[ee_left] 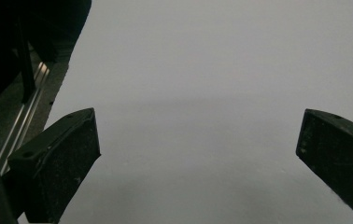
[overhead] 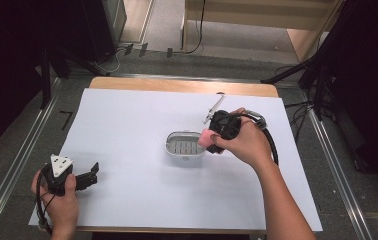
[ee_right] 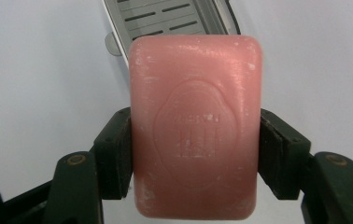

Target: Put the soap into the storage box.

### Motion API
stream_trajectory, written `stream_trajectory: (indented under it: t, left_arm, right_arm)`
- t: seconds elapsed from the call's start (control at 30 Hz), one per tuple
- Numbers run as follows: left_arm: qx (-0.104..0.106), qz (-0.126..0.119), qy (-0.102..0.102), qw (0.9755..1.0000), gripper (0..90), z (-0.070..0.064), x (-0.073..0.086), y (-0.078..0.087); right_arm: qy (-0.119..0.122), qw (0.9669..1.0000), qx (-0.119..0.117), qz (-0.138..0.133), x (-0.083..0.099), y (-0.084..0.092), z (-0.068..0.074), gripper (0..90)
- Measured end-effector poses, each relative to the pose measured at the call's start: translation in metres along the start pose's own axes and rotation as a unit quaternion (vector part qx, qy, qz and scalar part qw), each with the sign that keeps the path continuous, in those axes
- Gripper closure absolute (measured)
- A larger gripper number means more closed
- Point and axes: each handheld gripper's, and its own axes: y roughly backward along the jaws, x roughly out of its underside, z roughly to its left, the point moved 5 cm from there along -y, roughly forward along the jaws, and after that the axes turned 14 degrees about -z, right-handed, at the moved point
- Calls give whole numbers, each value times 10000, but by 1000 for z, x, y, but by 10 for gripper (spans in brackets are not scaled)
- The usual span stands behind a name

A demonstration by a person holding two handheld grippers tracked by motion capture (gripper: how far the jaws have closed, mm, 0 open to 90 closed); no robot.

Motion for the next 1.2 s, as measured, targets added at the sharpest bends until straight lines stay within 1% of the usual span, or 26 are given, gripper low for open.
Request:
stream_trajectory:
  t: [0.03, 0.1, 0.2, 0.23, 0.3, 0.33, 0.37, 0.47, 0.53, 0.6, 0.63, 0.67, 0.77, 0.83, 0.87, 0.9, 0.97, 1.1, 1.2]
  left_arm:
    - [-6, 14, 2, 10000, 0, 0, 0, 0]
    - [-8, 8, 16, 10000, 0, 0, 0, 0]
    - [-12, 20, 5, 10000, 0, 0, 0, 0]
    - [-12, 20, 5, 10000, 0, 0, 0, 0]
    - [-13, 25, -5, 10000, 0, 0, 0, 0]
    - [-12, 22, 1, 10000, 0, 0, 0, 0]
    - [-10, 22, 1, 10000, 0, 0, 0, 0]
    - [-10, 25, -4, 10000, 0, 0, 0, 0]
    - [-9, 25, -4, 10000, 0, 0, 0, 0]
    - [-12, 16, -12, 10000, 0, 0, 0, -1]
    - [-12, 16, -12, 10000, 0, 0, 0, -1]
    - [-16, 15, -11, 10000, 0, 0, 0, -1]
    - [-19, 26, -26, 10000, 0, 0, 0, -1]
    - [-19, 26, -28, 10000, 0, 0, 0, -1]
    - [-19, 26, -28, 10000, 0, 0, 0, -1]
    - [-8, 19, -34, 10000, 0, -1, 0, -1]
    - [-10, 33, -73, 10000, 0, -1, 0, -1]
    - [-14, 39, -77, 10000, 0, -1, 0, -1]
    - [-14, 48, -60, 10000, 0, -1, 0, -1]
  right_arm:
    - [47, 10000, -3, 12, -2, -2, 0, 383]
    - [49, 10000, -41, 0, -4, -4, 0, 383]
    - [97, 9999, -86, -71, -8, -7, 1, 383]
    - [97, 9999, -86, -71, -8, -7, 1, 383]
    - [159, 9998, -121, -73, -11, -11, 1, 383]
    - [226, 9996, -150, -57, -12, -15, 2, 384]
    - [226, 9996, -150, -57, -12, -15, 2, 384]
    - [333, 9992, -212, -53, -15, -21, 4, 383]
    - [328, 9992, -212, -42, -16, -22, 4, 383]
    - [470, 9986, -238, -49, -19, -27, 4, 383]
    - [471, 9985, -262, -36, -19, -28, 5, 383]
    - [539, 9981, -279, -44, -20, -30, 4, 383]
    - [644, 9973, -342, -21, -23, -35, 6, 383]
    - [636, 9975, -294, 37, -25, -38, 8, 383]
    - [712, 9970, -303, 29, -26, -40, 8, 383]
    - [670, 9972, -313, 61, -27, -41, 10, 383]
    - [775, 9965, -318, 42, -30, -44, 9, 383]
    - [794, 9963, -307, 72, -33, -47, 10, 383]
    - [905, 9954, -314, 47, -38, -51, 9, 384]
